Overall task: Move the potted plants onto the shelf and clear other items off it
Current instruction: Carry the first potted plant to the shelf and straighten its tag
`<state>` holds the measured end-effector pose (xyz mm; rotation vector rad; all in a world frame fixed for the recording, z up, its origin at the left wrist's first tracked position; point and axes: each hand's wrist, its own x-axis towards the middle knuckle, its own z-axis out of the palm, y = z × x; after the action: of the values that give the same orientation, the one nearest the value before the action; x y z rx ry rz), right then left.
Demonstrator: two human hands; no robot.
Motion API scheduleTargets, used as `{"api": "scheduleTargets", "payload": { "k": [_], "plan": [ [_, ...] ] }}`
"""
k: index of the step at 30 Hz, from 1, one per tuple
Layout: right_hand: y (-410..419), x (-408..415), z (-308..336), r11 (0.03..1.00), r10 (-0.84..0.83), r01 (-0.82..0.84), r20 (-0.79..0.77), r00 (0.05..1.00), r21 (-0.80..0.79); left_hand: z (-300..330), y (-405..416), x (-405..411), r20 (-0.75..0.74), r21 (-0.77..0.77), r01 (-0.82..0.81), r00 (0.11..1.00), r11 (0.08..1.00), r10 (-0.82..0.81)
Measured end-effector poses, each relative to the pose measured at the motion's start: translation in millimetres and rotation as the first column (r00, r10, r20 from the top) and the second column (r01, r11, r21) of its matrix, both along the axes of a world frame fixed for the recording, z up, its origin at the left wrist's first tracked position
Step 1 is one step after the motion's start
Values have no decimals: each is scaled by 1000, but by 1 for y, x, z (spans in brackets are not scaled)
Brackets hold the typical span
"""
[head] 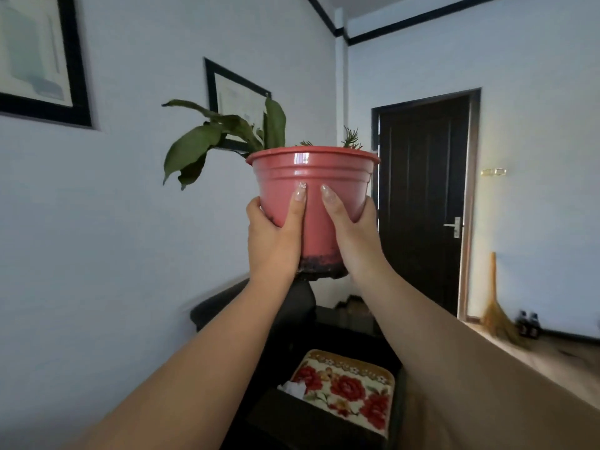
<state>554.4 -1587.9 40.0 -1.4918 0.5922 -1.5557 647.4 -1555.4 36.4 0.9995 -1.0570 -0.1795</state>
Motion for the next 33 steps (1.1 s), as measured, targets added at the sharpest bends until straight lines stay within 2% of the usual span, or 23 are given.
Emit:
{"api": "scheduleTargets", "payload": {
  "k": [9, 17, 24, 33],
  "plan": [
    [93, -141, -14, 992, -124, 124, 5, 992, 36, -18, 79, -140, -59, 44, 162, 985, 986, -159],
    [203, -227, -11, 943, -333, 332, 41, 942, 23, -15, 173, -224, -14, 48, 337, 941, 940, -337],
    [322, -246, -20, 866, -501, 501, 8, 865, 7, -21, 275, -244, -11, 23, 473, 881, 881, -473],
    [467, -263, -26, 789, -614, 611, 59, 787, 62, -21, 408, -264, 19, 41, 582, 812, 812, -583]
  ]
}}
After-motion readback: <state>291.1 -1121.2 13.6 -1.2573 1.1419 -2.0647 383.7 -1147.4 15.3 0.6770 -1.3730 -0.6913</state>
